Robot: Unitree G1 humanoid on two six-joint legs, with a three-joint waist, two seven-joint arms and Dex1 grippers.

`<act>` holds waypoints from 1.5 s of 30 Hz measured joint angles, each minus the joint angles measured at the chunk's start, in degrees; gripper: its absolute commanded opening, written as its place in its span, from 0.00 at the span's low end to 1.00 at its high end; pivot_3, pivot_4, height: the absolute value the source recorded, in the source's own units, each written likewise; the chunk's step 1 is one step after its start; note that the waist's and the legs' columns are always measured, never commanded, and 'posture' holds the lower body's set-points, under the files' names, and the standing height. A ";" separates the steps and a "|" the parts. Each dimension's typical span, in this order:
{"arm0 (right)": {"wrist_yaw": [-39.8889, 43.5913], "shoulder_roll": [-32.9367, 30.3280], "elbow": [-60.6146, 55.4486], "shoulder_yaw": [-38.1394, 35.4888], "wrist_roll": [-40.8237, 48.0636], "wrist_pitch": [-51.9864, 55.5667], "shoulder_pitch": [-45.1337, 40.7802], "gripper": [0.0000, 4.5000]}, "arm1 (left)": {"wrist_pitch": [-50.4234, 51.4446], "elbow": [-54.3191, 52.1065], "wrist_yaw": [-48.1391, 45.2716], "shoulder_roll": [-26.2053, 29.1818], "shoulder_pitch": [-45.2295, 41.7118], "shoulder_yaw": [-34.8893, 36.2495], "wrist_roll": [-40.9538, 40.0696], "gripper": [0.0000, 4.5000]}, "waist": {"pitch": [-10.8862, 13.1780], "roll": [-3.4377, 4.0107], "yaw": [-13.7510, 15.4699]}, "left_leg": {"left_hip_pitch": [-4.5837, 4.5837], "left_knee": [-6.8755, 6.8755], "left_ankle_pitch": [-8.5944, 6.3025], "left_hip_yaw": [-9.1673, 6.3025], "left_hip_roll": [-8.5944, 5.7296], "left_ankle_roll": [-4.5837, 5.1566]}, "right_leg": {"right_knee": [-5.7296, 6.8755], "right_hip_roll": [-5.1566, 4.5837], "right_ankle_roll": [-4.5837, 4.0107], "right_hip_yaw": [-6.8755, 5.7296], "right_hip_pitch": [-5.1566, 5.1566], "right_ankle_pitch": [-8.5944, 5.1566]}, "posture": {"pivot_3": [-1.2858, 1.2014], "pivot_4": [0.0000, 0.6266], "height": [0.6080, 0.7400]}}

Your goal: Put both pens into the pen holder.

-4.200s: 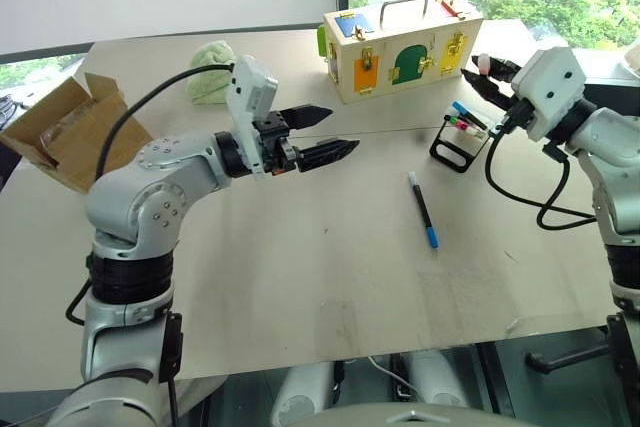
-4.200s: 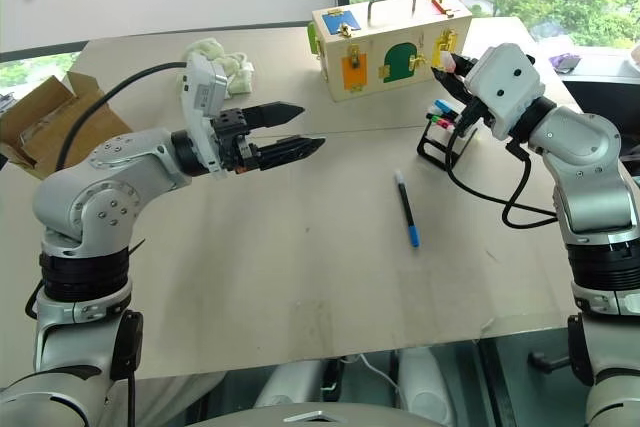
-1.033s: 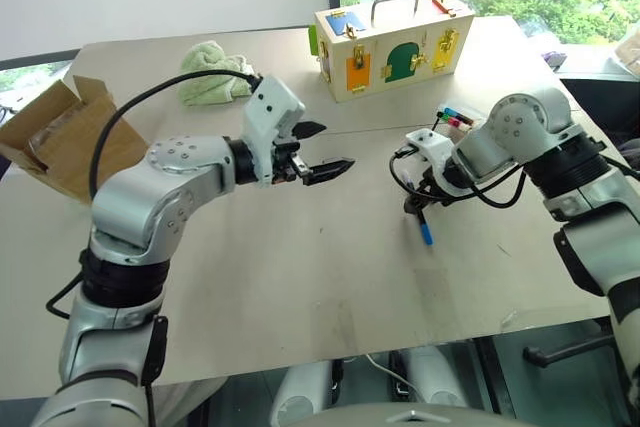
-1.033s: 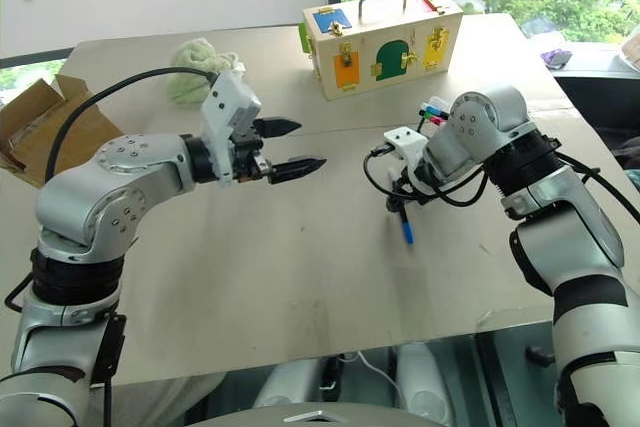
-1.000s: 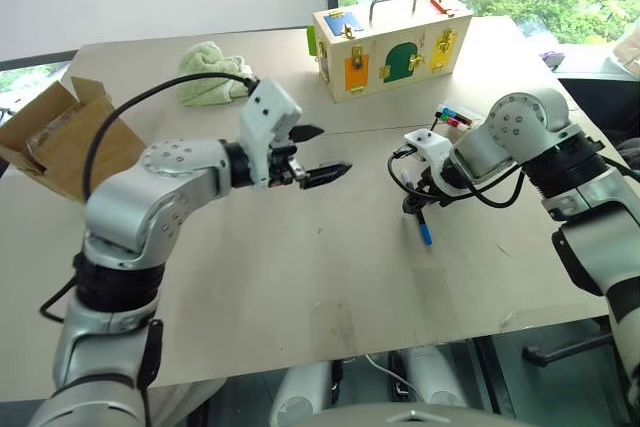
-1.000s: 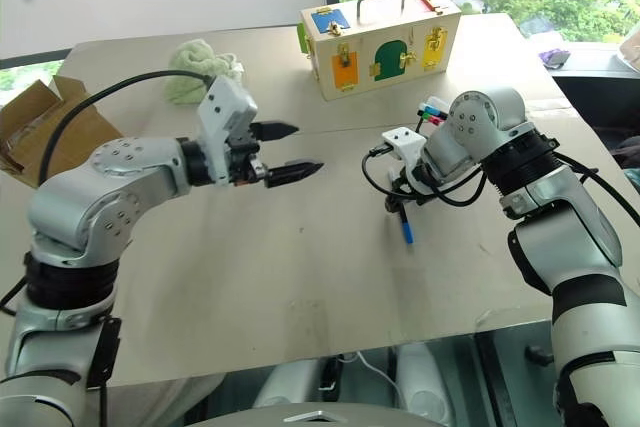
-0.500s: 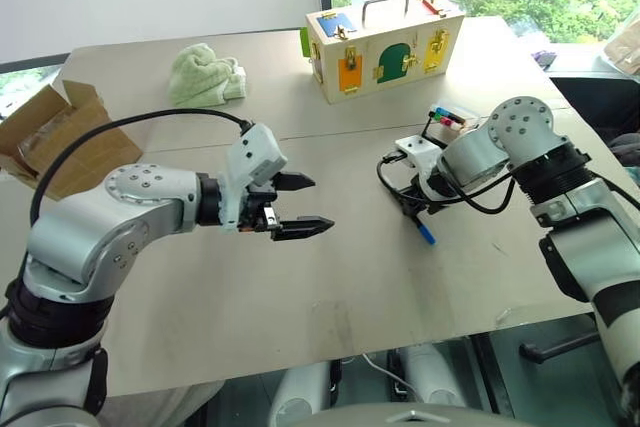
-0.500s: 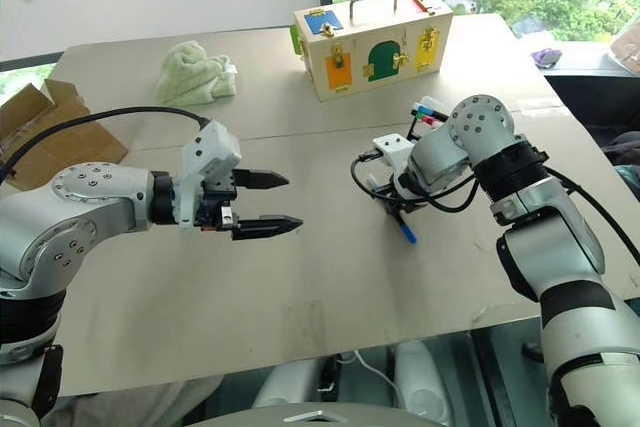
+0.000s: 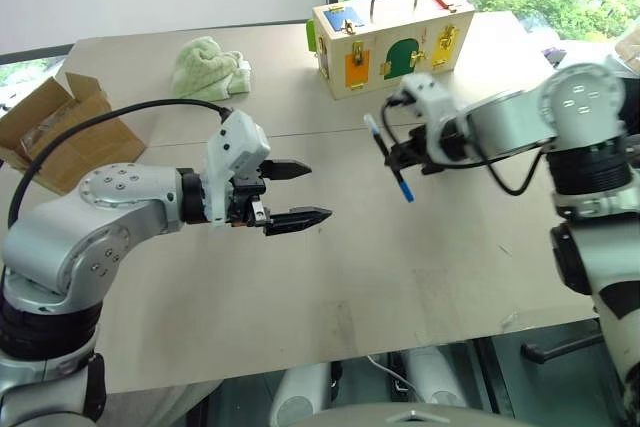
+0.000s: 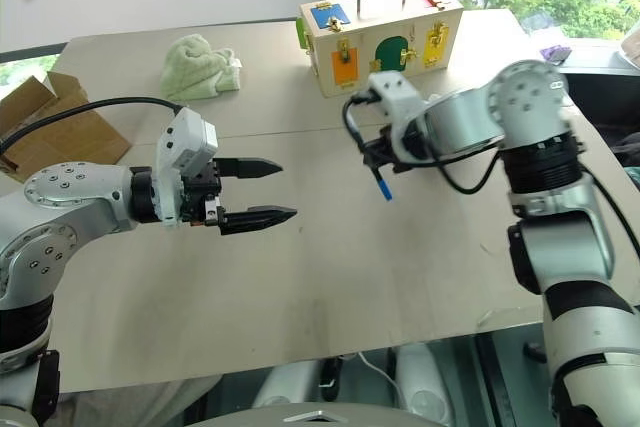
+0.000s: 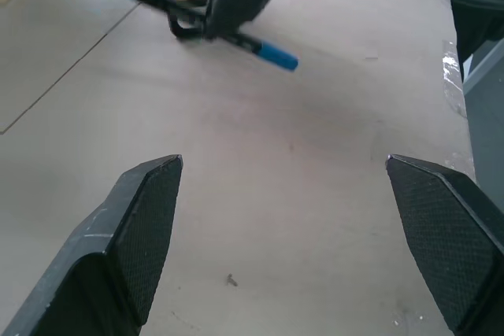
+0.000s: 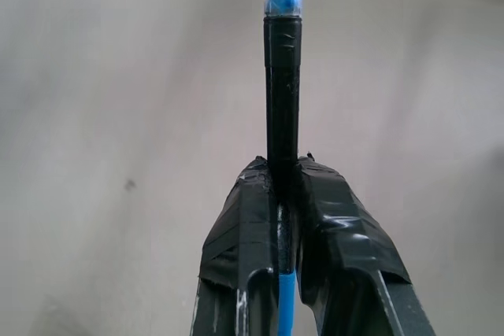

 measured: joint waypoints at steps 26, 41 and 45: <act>74.50 -6.38 26.28 2.58 -78.97 -118.47 19.52 0.01 | -0.24 1.74 6.76 -4.44 -6.86 2.43 -7.21 0.96 | 0.03 -0.04 0.74 | 0.09 0.40 0.16 0.09 0.08 -0.31 | 0.19 0.02 0.03 0.11 0.04 0.05 | 0.52 0.24 1.00; 74.33 -5.30 31.77 -0.71 -79.69 -127.94 18.21 0.01 | -0.26 2.47 6.53 -3.91 -7.18 1.16 -7.07 0.96 | 0.03 -0.04 0.84 | 0.08 0.51 0.15 0.06 0.08 -0.32 | 0.22 0.01 0.03 0.10 0.10 0.06 | 0.52 0.24 1.00; 74.18 -5.27 37.07 -1.86 -80.04 -128.24 18.96 0.01 | -0.53 2.76 6.42 -3.48 -7.37 0.89 -6.82 0.96 | 0.03 -0.04 0.84 | 0.08 0.54 0.15 0.07 0.08 -0.31 | 0.22 0.01 0.02 0.09 0.13 0.06 | 0.52 0.24 1.00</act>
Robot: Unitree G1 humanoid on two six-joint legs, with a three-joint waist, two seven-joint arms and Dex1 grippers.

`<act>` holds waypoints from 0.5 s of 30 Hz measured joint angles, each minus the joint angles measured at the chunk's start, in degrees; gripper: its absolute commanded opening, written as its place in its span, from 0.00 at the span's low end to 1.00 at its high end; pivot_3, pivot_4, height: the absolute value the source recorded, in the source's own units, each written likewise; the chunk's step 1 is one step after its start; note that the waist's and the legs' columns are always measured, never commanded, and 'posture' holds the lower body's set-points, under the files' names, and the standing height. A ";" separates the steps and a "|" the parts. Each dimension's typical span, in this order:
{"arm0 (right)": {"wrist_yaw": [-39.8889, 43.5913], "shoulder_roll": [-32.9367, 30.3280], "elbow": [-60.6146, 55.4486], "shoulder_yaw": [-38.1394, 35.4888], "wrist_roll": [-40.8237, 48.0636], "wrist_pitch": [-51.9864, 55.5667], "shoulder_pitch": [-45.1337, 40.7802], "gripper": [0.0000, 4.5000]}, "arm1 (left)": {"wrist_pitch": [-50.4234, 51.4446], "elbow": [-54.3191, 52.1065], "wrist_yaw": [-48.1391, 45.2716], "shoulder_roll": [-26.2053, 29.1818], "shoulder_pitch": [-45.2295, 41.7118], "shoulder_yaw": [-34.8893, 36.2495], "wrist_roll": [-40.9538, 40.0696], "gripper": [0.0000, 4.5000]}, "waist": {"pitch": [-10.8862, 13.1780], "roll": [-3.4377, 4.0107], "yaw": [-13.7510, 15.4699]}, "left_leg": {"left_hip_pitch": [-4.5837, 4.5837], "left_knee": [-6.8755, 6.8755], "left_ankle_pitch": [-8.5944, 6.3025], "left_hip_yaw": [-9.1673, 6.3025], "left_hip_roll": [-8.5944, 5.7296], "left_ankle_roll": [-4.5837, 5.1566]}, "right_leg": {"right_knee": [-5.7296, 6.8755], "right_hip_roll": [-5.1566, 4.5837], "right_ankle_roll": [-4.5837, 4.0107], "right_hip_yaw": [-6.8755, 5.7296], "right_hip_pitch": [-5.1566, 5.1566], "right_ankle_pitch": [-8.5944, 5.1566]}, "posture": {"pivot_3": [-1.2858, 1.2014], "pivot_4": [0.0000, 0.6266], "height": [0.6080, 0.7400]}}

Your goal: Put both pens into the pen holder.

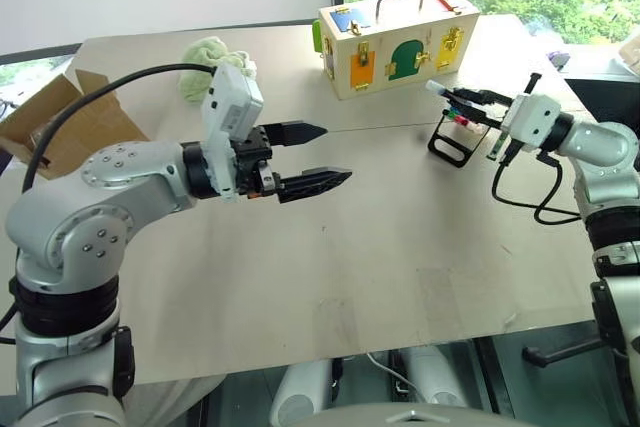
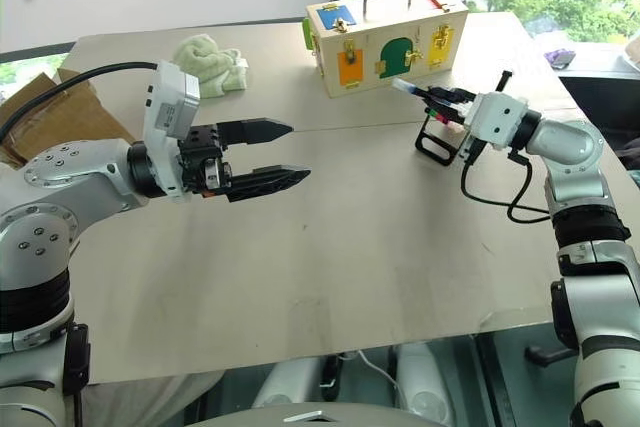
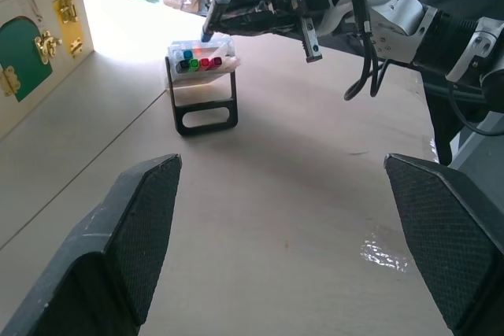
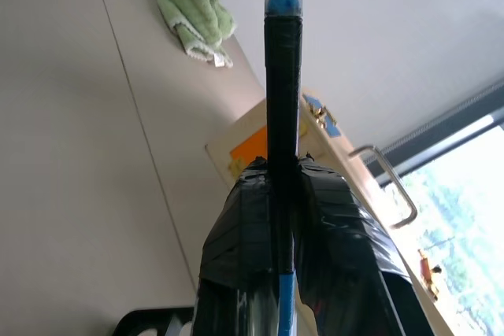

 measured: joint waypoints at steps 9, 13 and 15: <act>-0.61 0.13 10.28 -0.09 -2.94 -6.55 -1.61 0.01 | -0.74 0.66 -0.35 0.69 -0.88 -0.02 0.31 0.96 | 0.00 0.00 -0.14 | 0.02 0.01 0.00 0.01 0.00 0.00 | 0.03 0.01 0.00 0.01 0.00 0.00 | 0.52 0.24 1.00; -0.82 0.17 12.37 -0.09 -3.74 -7.90 -2.64 0.27 | -0.85 0.66 0.07 0.70 -0.87 -0.02 0.43 0.96 | 0.00 0.00 -0.09 | 0.02 0.02 0.00 0.01 0.00 0.00 | 0.02 0.01 0.00 0.01 0.01 0.00 | 0.52 0.24 1.00; -0.74 0.18 13.45 -0.09 -3.91 -7.97 -2.89 0.47 | -0.88 0.66 0.07 0.84 -0.87 -0.02 0.55 0.96 | 0.00 0.00 -0.08 | 0.02 0.03 0.00 0.01 0.00 0.00 | 0.02 0.01 0.00 0.01 0.01 0.01 | 0.52 0.24 1.00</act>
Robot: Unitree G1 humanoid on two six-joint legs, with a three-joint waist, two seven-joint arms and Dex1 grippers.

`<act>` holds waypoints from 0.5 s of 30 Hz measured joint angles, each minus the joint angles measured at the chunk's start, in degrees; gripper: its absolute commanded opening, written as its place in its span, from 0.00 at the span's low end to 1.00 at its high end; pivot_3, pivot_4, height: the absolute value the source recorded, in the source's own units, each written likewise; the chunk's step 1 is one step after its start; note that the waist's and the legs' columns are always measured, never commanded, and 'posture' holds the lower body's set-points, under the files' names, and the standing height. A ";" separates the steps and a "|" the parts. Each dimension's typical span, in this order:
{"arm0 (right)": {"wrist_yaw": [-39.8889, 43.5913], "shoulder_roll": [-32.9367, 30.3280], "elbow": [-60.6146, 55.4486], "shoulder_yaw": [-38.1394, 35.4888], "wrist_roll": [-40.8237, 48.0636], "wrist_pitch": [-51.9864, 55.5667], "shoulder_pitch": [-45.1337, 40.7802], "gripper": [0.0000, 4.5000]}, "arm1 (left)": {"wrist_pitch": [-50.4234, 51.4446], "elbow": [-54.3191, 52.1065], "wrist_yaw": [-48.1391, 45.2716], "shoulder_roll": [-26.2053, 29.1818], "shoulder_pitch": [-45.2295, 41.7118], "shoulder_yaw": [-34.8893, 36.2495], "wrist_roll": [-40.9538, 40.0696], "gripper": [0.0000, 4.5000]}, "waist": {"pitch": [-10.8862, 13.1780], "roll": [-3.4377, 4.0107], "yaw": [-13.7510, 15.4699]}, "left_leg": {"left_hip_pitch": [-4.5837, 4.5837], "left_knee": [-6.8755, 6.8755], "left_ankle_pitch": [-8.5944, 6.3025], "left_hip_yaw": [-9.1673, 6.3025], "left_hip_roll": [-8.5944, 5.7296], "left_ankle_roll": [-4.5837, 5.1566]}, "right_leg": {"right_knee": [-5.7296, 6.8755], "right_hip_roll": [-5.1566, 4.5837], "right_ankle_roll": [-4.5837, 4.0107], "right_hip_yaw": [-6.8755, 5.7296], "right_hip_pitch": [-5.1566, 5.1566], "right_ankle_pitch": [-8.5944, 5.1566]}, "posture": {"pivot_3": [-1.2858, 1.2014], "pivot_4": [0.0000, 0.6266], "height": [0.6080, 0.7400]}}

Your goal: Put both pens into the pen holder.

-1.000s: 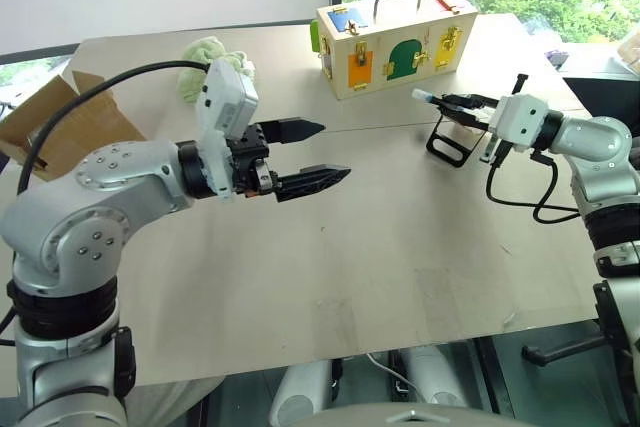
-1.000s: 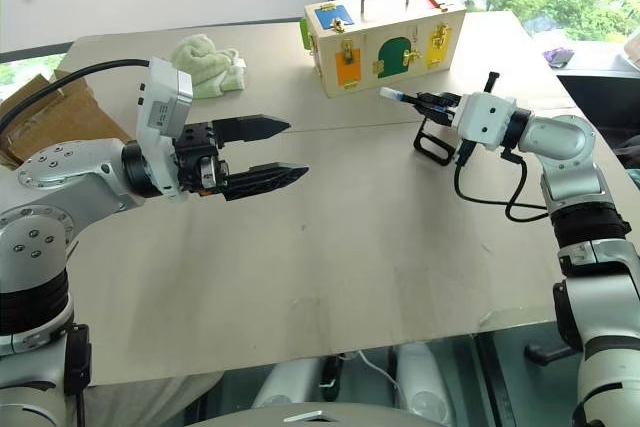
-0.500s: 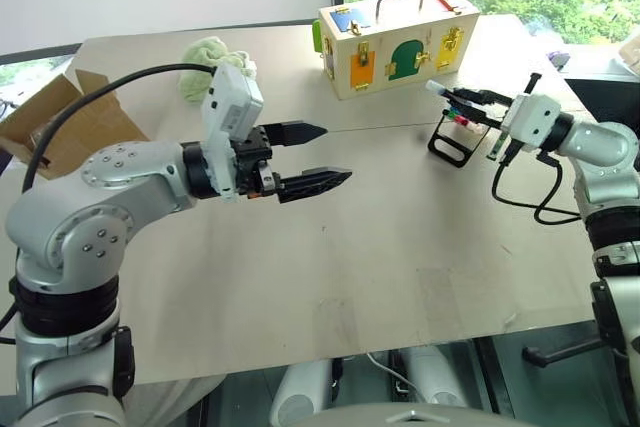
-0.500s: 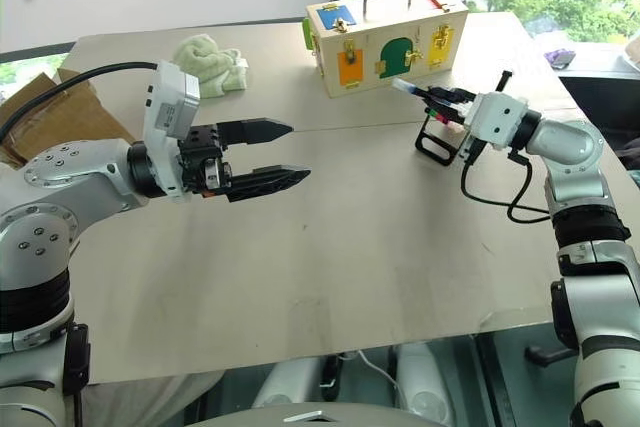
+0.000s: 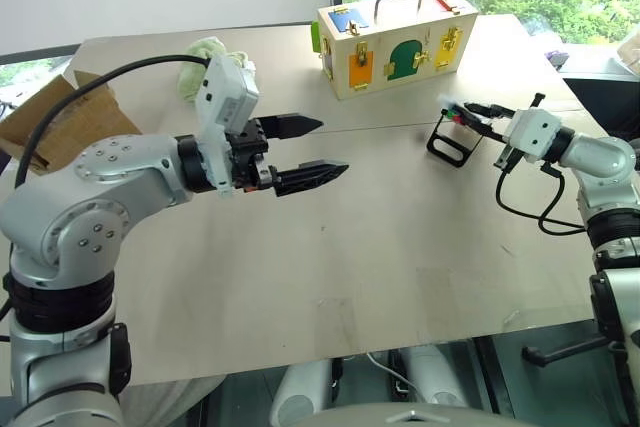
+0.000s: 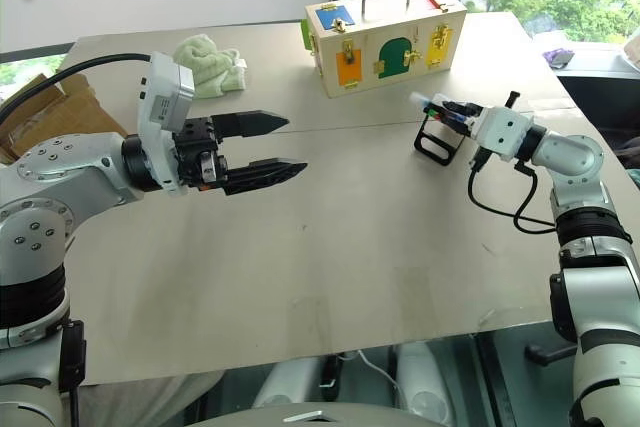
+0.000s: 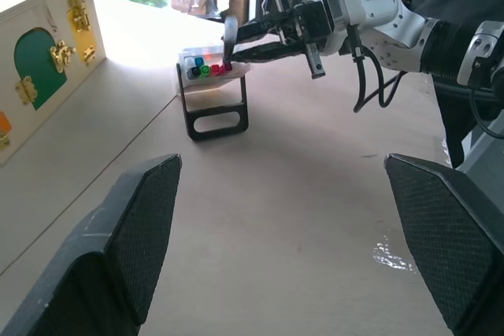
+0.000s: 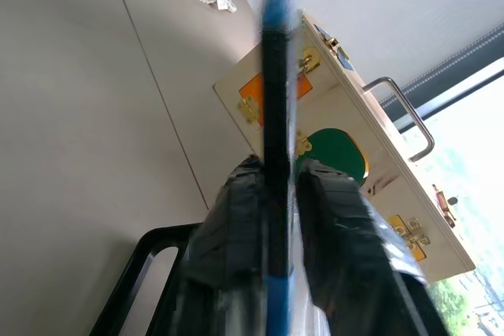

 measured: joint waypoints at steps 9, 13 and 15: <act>2.20 0.29 -3.79 -0.64 3.13 -0.56 -0.02 0.99 | -0.66 0.01 -0.49 0.20 0.58 -0.11 1.05 0.96 | 0.00 0.00 -0.09 | 0.01 0.00 0.00 0.00 0.00 0.00 | 0.02 0.00 0.00 0.01 0.00 0.00 | 0.52 0.24 1.00; 7.11 0.03 -21.81 -0.13 9.39 10.65 6.25 0.99 | -0.79 -0.73 0.60 0.76 4.95 0.05 2.10 0.96 | -0.02 0.01 0.08 | 0.00 0.00 -0.01 -0.06 0.04 0.00 | 0.01 0.00 -0.01 -0.01 0.01 0.00 | 0.52 0.24 1.00; 10.36 -2.89 -32.13 0.66 13.12 21.07 14.59 0.99 | -0.82 -3.01 1.74 2.00 11.53 0.36 3.57 0.96 | -0.02 0.01 0.68 | -0.08 0.00 -0.06 -0.11 0.03 0.06 | -0.08 -0.06 -0.01 -0.05 0.02 -0.01 | 0.52 0.24 1.00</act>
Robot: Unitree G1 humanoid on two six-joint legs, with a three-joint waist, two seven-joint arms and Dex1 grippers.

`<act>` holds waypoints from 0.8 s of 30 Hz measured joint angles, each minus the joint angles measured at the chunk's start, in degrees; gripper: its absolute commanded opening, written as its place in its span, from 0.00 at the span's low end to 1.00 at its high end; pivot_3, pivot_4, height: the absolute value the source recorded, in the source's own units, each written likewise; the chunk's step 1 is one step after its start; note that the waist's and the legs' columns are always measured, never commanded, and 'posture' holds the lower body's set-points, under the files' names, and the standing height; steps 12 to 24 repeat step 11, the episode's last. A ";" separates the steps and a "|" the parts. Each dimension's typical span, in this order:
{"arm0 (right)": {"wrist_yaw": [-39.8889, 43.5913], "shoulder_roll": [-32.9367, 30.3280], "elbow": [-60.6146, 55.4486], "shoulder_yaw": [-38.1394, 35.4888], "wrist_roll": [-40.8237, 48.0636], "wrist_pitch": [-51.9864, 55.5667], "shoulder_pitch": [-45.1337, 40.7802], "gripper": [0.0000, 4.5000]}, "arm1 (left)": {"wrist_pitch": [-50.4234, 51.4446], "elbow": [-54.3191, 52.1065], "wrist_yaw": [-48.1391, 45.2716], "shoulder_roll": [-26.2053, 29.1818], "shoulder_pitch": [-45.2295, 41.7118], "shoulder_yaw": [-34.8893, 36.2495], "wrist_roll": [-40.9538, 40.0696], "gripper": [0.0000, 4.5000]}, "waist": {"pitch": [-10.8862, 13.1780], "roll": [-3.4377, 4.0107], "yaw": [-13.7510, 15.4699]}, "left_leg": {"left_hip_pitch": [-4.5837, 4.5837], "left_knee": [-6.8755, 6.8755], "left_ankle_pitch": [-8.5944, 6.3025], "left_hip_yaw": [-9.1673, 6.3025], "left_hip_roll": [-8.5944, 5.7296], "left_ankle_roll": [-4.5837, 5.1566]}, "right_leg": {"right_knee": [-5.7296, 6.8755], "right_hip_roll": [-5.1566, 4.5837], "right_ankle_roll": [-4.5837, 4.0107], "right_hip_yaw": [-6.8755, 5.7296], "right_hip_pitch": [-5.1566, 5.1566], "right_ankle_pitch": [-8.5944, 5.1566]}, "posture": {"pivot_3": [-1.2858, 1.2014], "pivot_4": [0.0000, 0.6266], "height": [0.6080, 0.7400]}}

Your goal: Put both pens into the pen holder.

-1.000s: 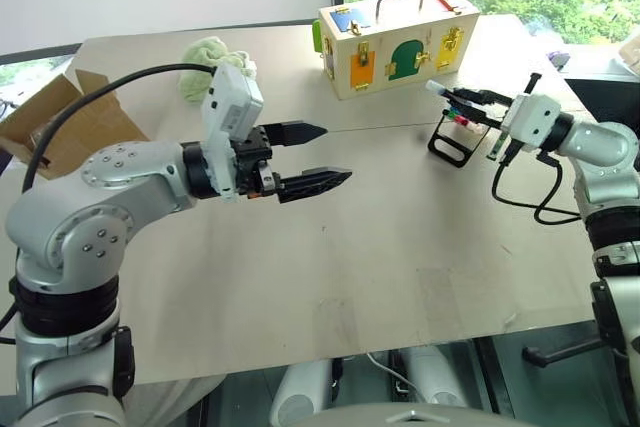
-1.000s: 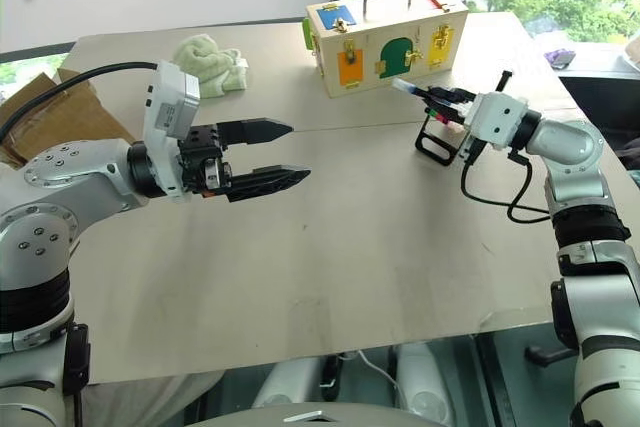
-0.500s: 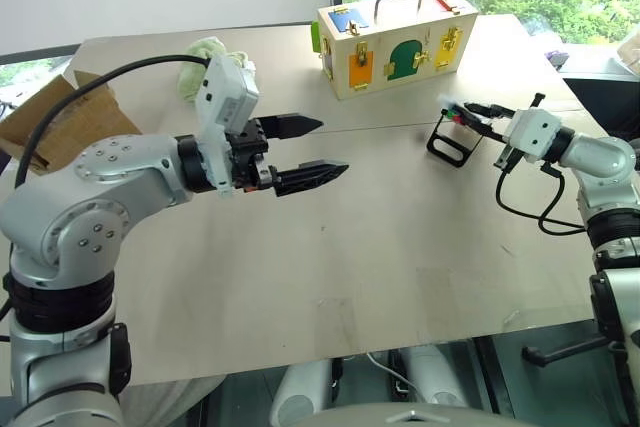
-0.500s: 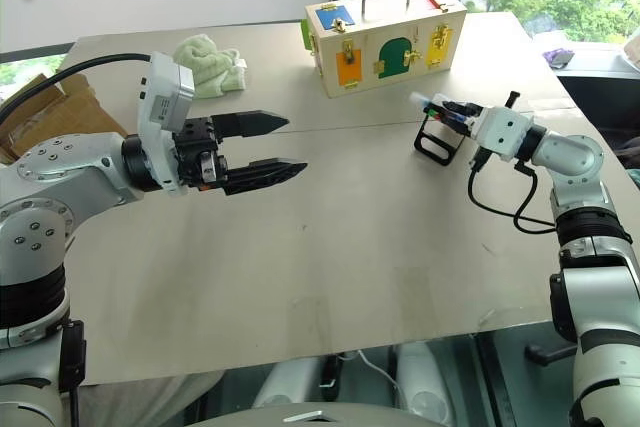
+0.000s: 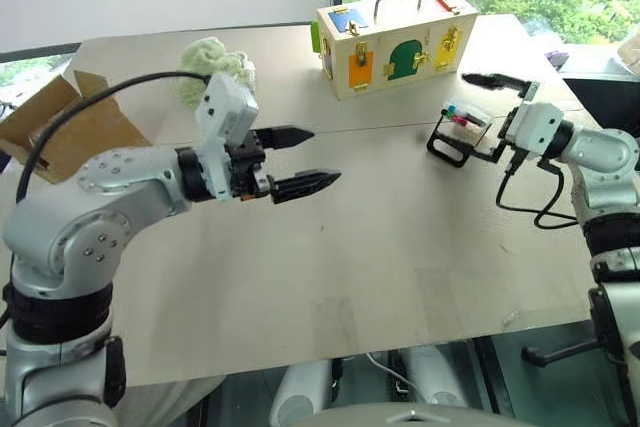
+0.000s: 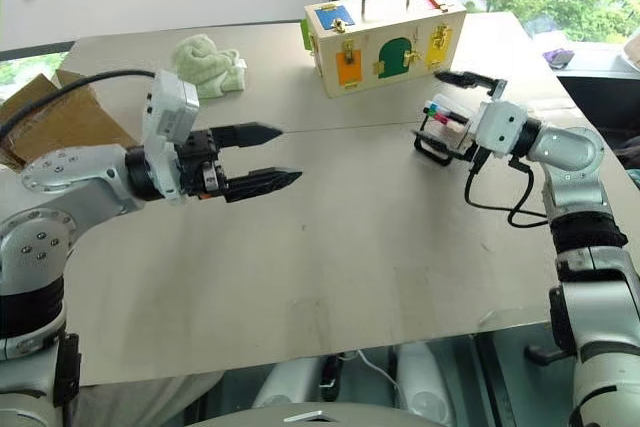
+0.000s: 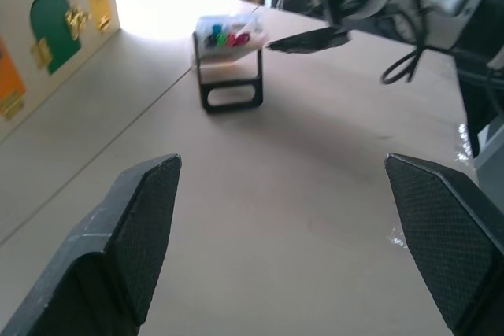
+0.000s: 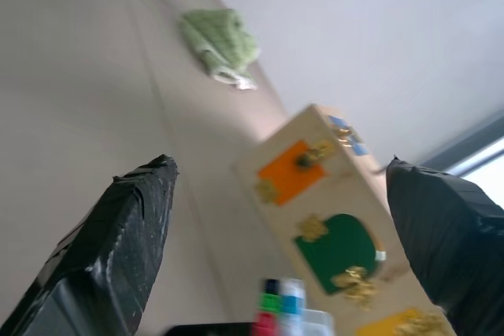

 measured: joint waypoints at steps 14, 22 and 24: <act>-0.95 -7.43 -26.52 -6.78 14.02 33.00 32.00 0.99 | -13.87 -2.09 -0.87 -7.00 29.80 7.35 10.22 0.96 | -0.13 0.31 1.09 | 0.92 -0.10 -0.22 0.03 0.04 0.35 | -0.11 -0.13 -0.32 -0.01 0.85 -0.11 | 0.52 0.24 1.00; -0.95 -7.43 -26.52 -6.78 14.02 33.00 32.00 0.99 | -13.87 -2.09 -0.87 -7.00 29.80 7.35 10.22 0.96 | -0.13 0.31 1.09 | 0.92 -0.10 -0.22 0.03 0.04 0.35 | -0.11 -0.13 -0.32 -0.01 0.85 -0.11 | 0.52 0.24 1.00; -0.95 -7.43 -26.52 -6.78 14.02 33.00 32.00 0.99 | -13.87 -2.09 -0.87 -7.00 29.80 7.35 10.22 0.96 | -0.13 0.31 1.09 | 0.92 -0.10 -0.22 0.03 0.04 0.35 | -0.11 -0.13 -0.32 -0.01 0.85 -0.11 | 0.52 0.24 1.00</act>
